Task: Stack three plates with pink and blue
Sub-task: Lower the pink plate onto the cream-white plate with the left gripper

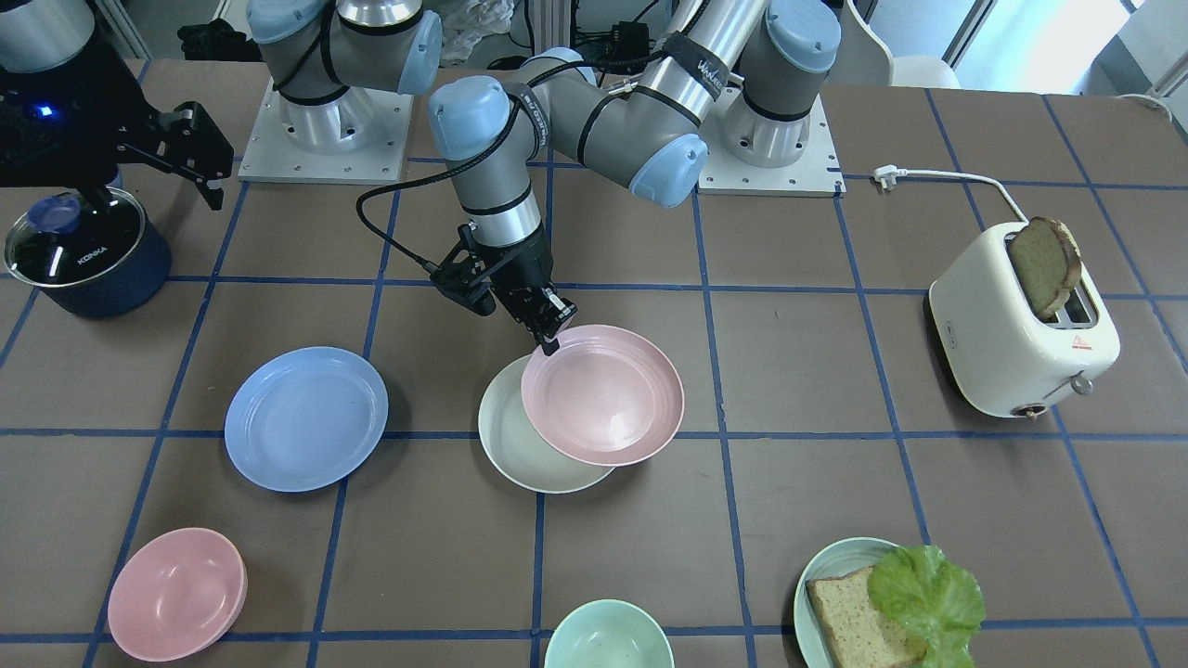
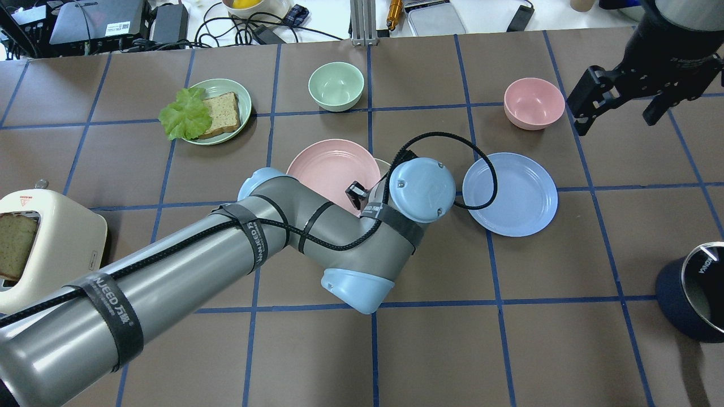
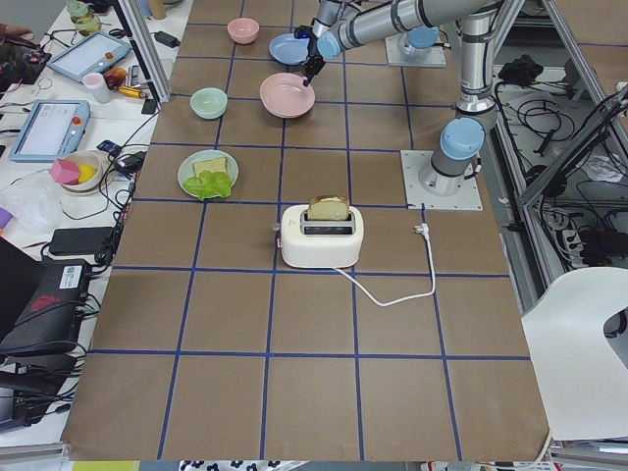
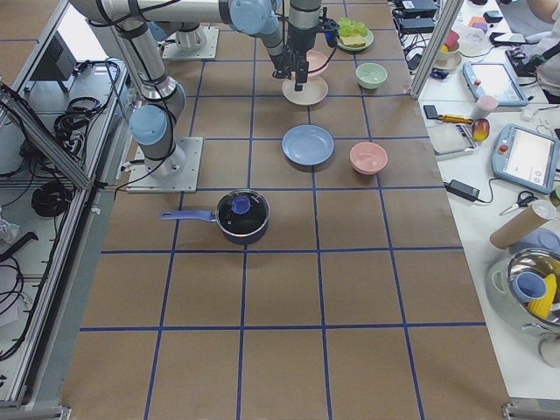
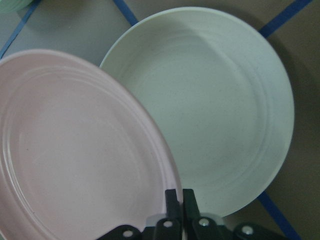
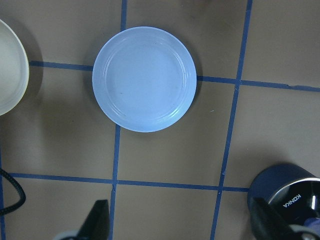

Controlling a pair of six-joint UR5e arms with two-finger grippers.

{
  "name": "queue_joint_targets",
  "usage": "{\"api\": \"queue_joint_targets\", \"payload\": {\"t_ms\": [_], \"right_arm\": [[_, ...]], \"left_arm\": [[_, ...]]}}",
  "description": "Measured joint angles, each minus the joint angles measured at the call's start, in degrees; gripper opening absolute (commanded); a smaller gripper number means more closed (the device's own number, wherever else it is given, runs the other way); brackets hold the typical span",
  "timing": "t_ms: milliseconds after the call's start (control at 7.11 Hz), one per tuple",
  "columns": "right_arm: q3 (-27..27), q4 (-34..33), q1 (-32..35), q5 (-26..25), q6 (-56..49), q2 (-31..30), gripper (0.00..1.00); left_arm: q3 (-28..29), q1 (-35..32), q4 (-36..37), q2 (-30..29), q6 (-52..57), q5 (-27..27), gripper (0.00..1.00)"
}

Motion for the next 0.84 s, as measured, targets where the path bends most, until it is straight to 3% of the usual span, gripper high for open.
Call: {"api": "queue_joint_targets", "payload": {"t_ms": [844], "right_arm": [[0.0,0.0,-0.1,-0.3,0.0,0.1,1.00]], "left_arm": [[3.7,-3.1,0.1,-5.4,1.9,-0.2,0.00]]}}
